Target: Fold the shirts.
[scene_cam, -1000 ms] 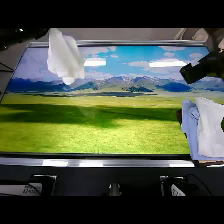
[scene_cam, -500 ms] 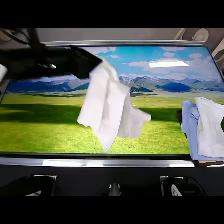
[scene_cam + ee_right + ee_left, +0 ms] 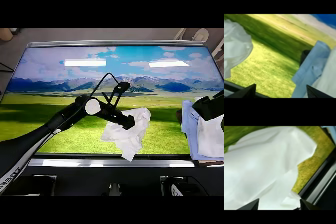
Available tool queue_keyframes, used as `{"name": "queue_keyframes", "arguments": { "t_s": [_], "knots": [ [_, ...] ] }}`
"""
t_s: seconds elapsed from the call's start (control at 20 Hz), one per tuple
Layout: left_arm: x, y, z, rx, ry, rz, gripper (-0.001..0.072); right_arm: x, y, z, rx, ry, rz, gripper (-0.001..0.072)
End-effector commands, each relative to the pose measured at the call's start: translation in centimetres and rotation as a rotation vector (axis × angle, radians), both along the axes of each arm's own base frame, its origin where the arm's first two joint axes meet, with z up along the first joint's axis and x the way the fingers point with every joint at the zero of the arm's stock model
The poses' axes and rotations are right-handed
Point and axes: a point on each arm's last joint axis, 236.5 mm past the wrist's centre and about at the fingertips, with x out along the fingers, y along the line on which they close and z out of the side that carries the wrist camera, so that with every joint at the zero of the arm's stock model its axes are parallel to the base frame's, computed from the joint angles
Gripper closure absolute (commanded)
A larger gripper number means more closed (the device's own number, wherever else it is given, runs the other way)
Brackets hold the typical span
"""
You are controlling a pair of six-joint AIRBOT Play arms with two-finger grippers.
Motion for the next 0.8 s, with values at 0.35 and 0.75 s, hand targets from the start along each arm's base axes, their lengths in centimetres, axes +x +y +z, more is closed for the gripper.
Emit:
{"name": "queue_keyframes", "arguments": {
  "t_s": [0.35,0.75],
  "knots": [
    [0.1,21.1,-7.3,0.229,0.409,0.25,0.0092,-5.4,9.2,-22.4,0.413,0.463,0.077,0.0036],
    [-5.6,13.8,-14.1,0.117,0.537,0.26,0.0094,-6.5,9.8,-25.9,0.449,0.47,0.056,0.0016]
  ]
}}
